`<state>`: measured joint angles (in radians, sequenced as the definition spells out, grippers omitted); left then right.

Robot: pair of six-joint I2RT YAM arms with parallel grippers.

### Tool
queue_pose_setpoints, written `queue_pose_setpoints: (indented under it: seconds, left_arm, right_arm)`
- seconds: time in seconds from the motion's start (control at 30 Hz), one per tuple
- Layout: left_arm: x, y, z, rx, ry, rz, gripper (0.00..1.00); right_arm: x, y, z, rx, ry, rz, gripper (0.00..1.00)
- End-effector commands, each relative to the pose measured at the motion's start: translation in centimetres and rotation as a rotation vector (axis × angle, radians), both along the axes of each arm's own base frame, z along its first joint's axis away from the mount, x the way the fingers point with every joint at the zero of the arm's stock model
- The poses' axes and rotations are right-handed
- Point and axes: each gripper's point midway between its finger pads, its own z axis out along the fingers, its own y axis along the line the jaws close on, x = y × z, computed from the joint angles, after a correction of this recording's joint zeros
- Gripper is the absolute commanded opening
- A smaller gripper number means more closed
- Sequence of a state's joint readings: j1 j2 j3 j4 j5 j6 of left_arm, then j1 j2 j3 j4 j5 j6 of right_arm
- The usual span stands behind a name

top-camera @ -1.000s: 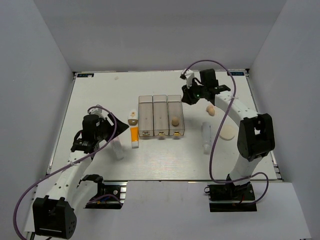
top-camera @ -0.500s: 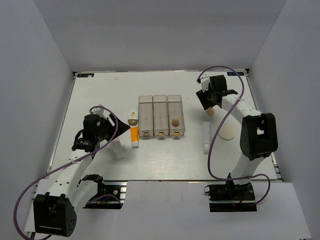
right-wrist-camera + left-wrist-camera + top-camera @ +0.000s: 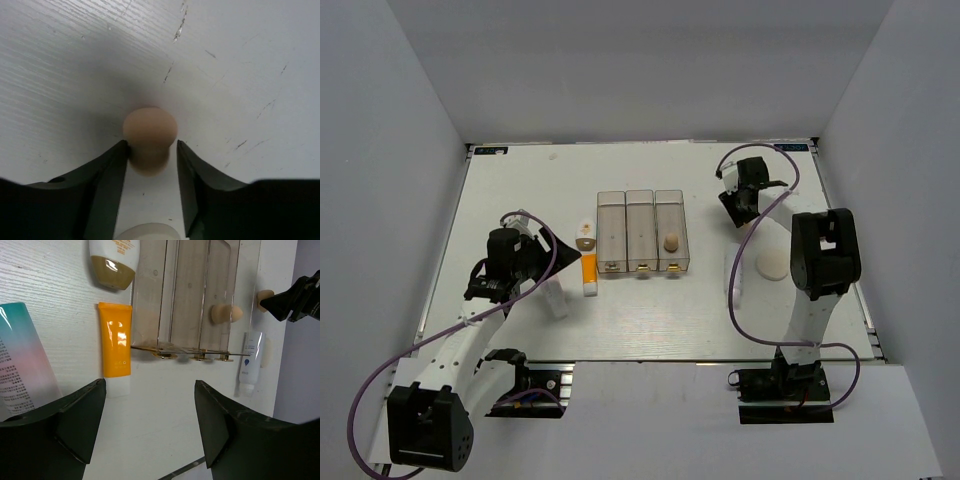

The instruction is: Organize the makeup

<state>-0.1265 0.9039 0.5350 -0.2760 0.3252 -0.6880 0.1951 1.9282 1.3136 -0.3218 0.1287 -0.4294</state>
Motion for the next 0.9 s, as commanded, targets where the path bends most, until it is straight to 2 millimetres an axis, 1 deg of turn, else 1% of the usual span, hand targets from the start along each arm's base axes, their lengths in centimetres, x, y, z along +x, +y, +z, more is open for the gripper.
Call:
queue_pose_setpoints:
  seconds: [0.0, 0.07, 0.1, 0.13, 0.17, 0.2, 0.23, 0.27, 0.3, 0.33, 0.37, 0.4, 0.47, 0.57, 0.6, 0.63, 0.7, 0.73, 0.77, 0.8, 0.83, 0.87]
  left_arm:
    - [0.0, 0.0, 0.3, 0.002, -0.02, -0.014, 0.81]
    - [0.0, 0.0, 0.3, 0.002, -0.021, -0.012, 0.81]
    - [0.0, 0.0, 0.2, 0.001, -0.017, -0.011, 0.81]
    - [0.0, 0.0, 0.2, 0.001, -0.02, -0.011, 0.81]
    - [0.1, 0.0, 0.2, -0.001, -0.019, -0.01, 0.81]
    - [0.1, 0.0, 0.1, 0.0, -0.018, -0.01, 0.81]
    - [0.1, -0.1, 0.1, 0.0, -0.018, -0.01, 0.81]
    - [0.2, -0.1, 0.2, -0.002, -0.019, -0.013, 0.81]
    - [0.2, -0.1, 0.2, -0.002, -0.019, -0.013, 0.81]
    - [0.3, -0.1, 0.1, -0.001, -0.018, -0.014, 0.81]
    - [0.3, -0.1, 0.1, 0.002, -0.015, -0.015, 0.81]
    - [0.4, -0.1, -0.1, 0.003, -0.011, -0.016, 0.81]
    - [0.5, -0.1, 0.1, 0.007, -0.014, -0.019, 0.81]
    - [0.6, -0.1, 0.1, 0.007, -0.015, -0.021, 0.81]
    - [0.6, -0.1, 0.1, 0.007, -0.017, -0.021, 0.81]
    - [0.7, -0.1, 0.0, 0.008, -0.014, -0.02, 0.81]
    - [0.7, -0.2, 0.0, 0.007, -0.013, -0.021, 0.81]
    - [0.8, -0.2, 0.0, 0.007, -0.015, -0.021, 0.81]
    - [0.7, -0.2, -0.2, 0.008, -0.01, -0.023, 0.81]
    - [0.7, -0.2, -0.1, 0.009, -0.013, -0.024, 0.81]
    - [0.8, -0.2, -0.1, 0.009, -0.01, -0.024, 0.81]
    - [0.7, -0.2, -0.2, 0.012, -0.007, -0.025, 0.81]
  right_arm:
    - [0.7, -0.1, 0.9, 0.008, 0.0, 0.005, 0.47]
    - [0.5, -0.1, 1.0, 0.032, 0.009, 0.014, 0.42]
    - [0.3, 0.2, 1.0, 0.048, 0.017, 0.024, 0.36]
    - [0.5, 0.5, 1.5, 0.075, 0.013, 0.032, 0.33]
    - [0.2, 1.8, 1.8, 0.139, 0.026, 0.074, 0.3]
    - [-0.3, 2.3, 2.1, 0.167, 0.048, 0.093, 0.24]
    - [-0.4, 3.0, 3.0, 0.197, 0.041, 0.118, 0.22]
    - [-0.7, 4.5, 4.0, 0.265, 0.043, 0.171, 0.18]
    - [-0.9, 5.4, 5.0, 0.308, 0.037, 0.208, 0.18]
    - [-1.1, 6.4, 6.7, 0.35, 0.009, 0.251, 0.17]
    - [-1.7, 7.9, 7.9, 0.419, -0.001, 0.316, 0.17]
    - [-2.0, 9.0, 9.9, 0.455, -0.043, 0.367, 0.17]
    - [-2.7, 10.9, 11.7, 0.541, -0.071, 0.438, 0.16]
    - [-3.4, 13.3, 13.4, 0.607, -0.073, 0.491, 0.17]
    - [-3.5, 13.7, 13.6, 0.616, -0.069, 0.498, 0.17]
    - [-3.9, 14.7, 13.7, 0.624, -0.061, 0.518, 0.17]
    - [-3.8, 15.4, 13.4, 0.631, -0.051, 0.524, 0.2]
    - [-3.9, 16.4, 13.4, 0.634, -0.05, 0.543, 0.22]
    - [-3.9, 16.9, 13.3, 0.638, -0.045, 0.549, 0.27]
    - [-3.5, 17.4, 13.2, 0.642, -0.043, 0.55, 0.28]
    - [-3.6, 18.0, 13.1, 0.643, -0.035, 0.556, 0.29]
    - [-3.4, 18.6, 13.0, 0.642, -0.039, 0.563, 0.32]
